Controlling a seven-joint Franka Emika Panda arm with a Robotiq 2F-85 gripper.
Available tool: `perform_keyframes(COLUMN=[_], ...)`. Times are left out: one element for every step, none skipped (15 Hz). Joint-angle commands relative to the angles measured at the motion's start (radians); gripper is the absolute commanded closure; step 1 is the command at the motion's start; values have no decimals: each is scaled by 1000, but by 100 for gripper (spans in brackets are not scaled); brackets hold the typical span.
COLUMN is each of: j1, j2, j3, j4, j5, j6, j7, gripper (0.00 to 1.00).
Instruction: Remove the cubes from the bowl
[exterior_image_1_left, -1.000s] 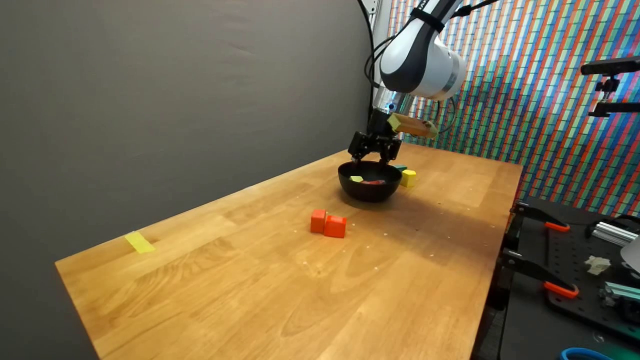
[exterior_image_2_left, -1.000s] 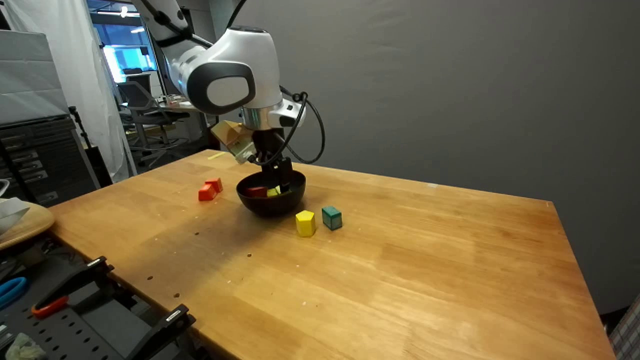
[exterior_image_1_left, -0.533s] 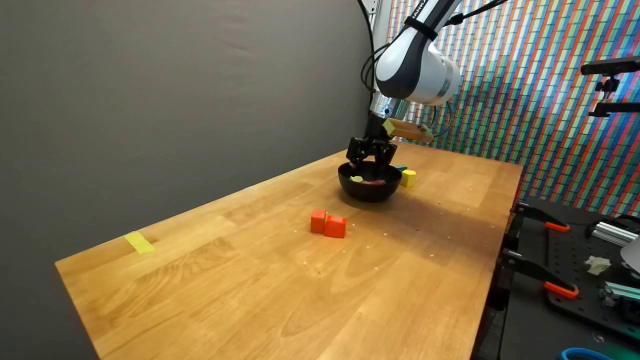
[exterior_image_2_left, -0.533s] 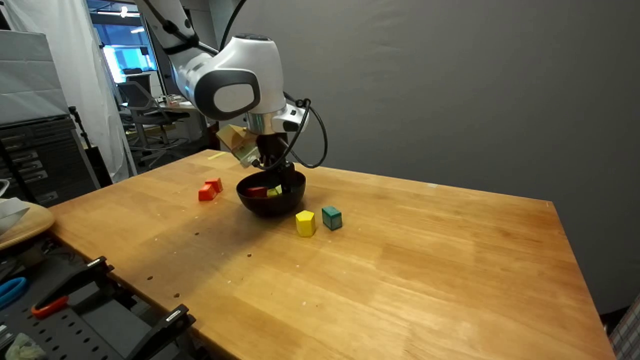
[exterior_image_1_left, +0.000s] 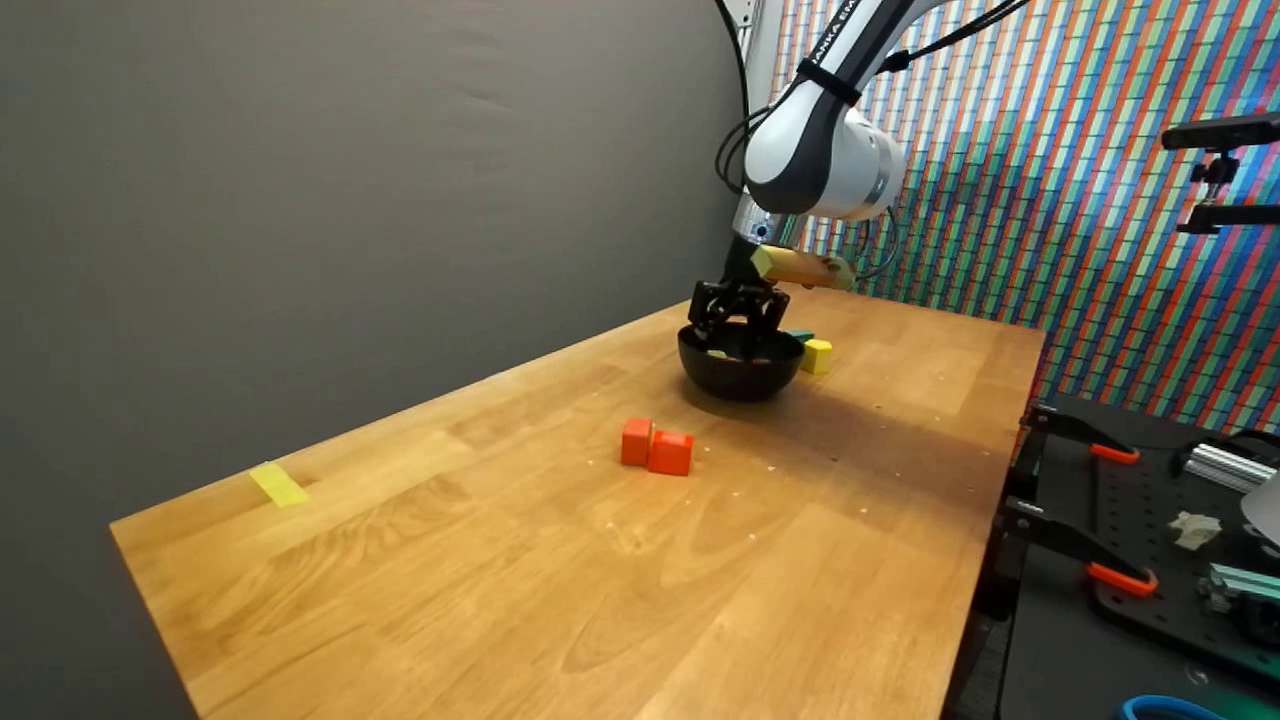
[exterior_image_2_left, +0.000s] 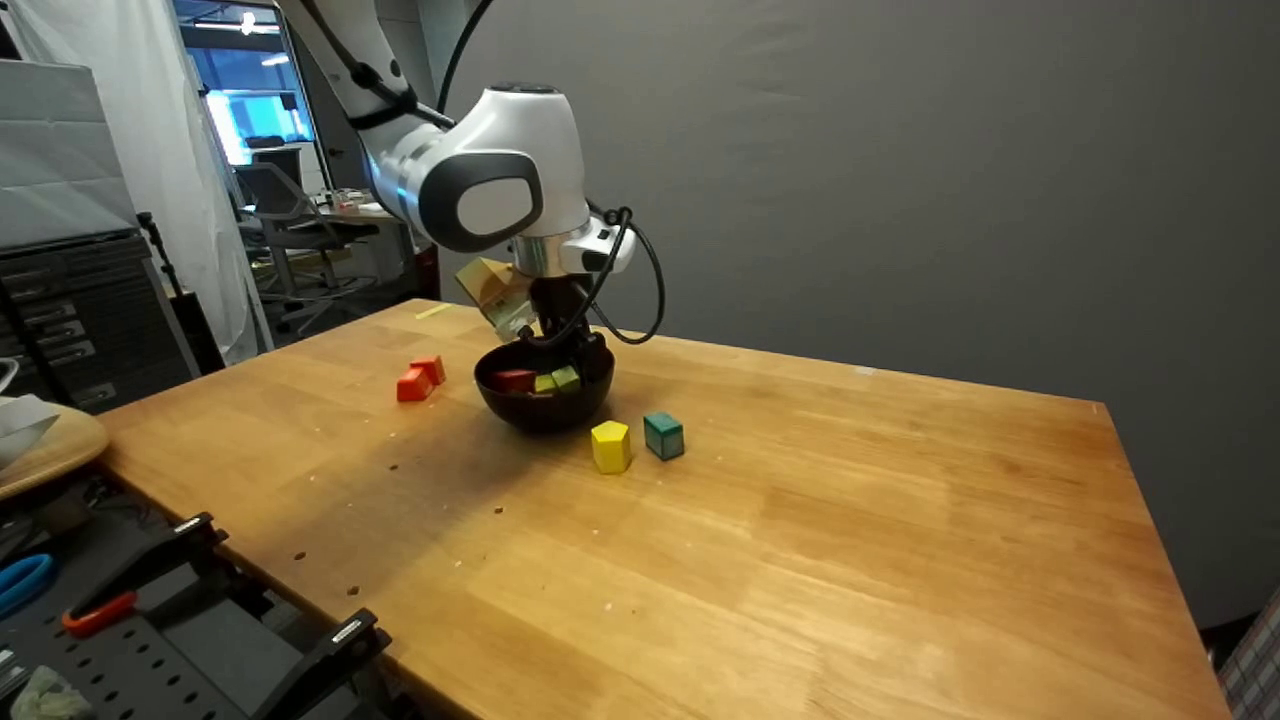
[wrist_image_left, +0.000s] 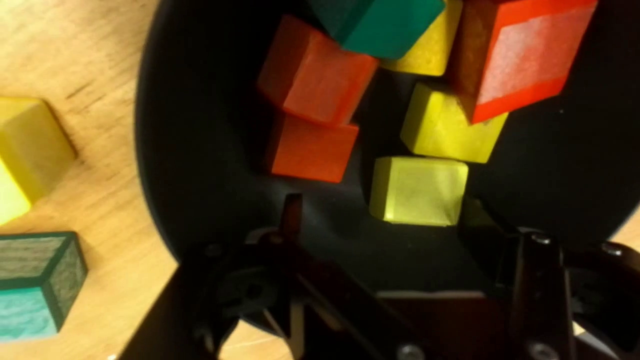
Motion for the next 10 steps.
perform_keyframes(j1=[60, 69, 76, 84, 90, 96, 103, 109, 117, 133], j2=[30, 32, 34, 36, 37, 38, 37, 32, 24, -2], j3=[-65, -73, -80, -86, -89, -93, -98, -103, -110, -127], j4=[32, 34, 36, 39, 43, 46, 48, 48, 46, 36], j5=[-62, -69, -76, -82, -85, -89, -94, -99, -107, -125], j6=[-7, -9, -10, -11, -12, -13, -14, -15, -17, -46], j7=[89, 103, 116, 129, 139, 148, 154, 158, 162, 171], gripper=[43, 49, 54, 55, 60, 68, 81, 85, 83, 83])
